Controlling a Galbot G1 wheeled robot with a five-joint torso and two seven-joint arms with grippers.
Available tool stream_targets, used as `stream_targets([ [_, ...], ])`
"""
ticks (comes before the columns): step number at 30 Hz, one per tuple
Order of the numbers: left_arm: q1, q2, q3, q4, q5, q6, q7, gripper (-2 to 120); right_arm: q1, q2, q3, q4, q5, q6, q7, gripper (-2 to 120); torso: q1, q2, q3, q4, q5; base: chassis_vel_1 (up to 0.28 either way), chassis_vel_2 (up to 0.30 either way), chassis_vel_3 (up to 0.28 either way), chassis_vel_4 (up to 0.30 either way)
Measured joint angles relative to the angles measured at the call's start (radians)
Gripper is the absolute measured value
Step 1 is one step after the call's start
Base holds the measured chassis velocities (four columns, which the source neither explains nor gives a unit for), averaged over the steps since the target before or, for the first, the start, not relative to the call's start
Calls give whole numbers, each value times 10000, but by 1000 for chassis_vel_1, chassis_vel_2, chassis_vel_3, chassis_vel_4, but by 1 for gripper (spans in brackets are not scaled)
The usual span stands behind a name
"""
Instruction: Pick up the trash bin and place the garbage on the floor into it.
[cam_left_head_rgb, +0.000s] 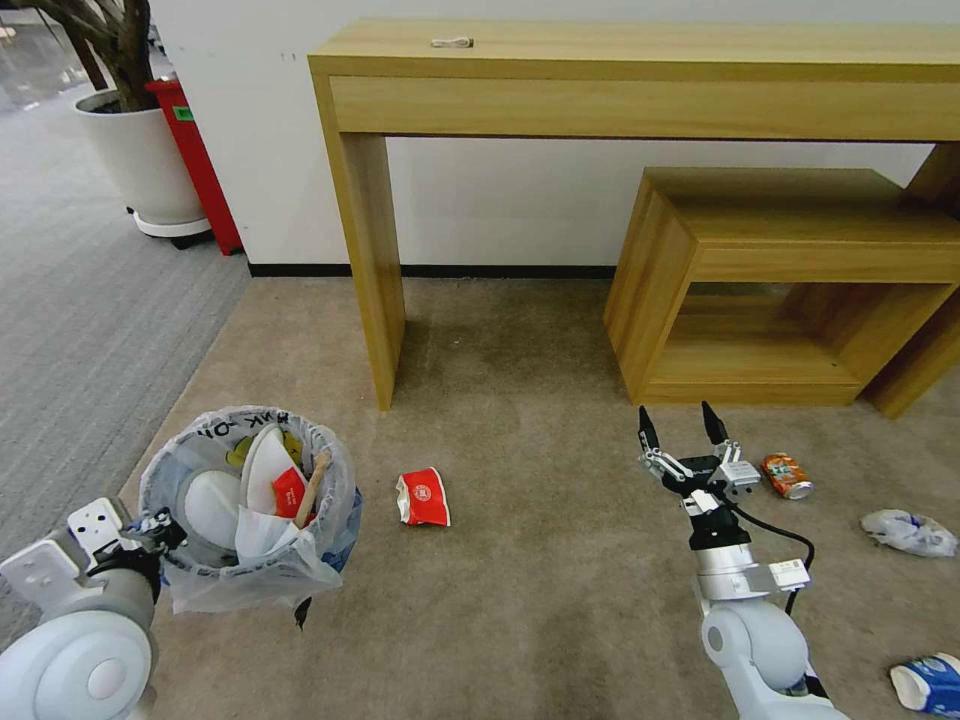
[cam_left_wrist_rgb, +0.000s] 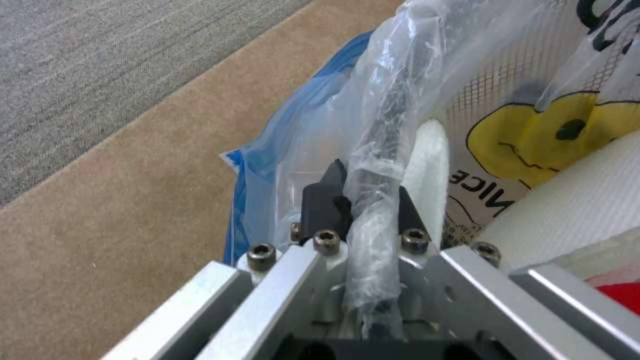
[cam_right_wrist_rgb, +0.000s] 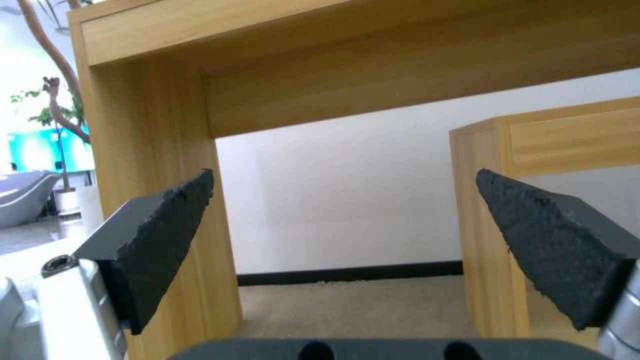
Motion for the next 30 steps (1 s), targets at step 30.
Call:
stream_targets([
  [30, 51, -51, 11, -40, 57, -18, 4, 1, 31, 28, -62, -51, 65, 129, 63, 100, 0, 0, 0, 1, -1, 53, 56, -62, -61],
])
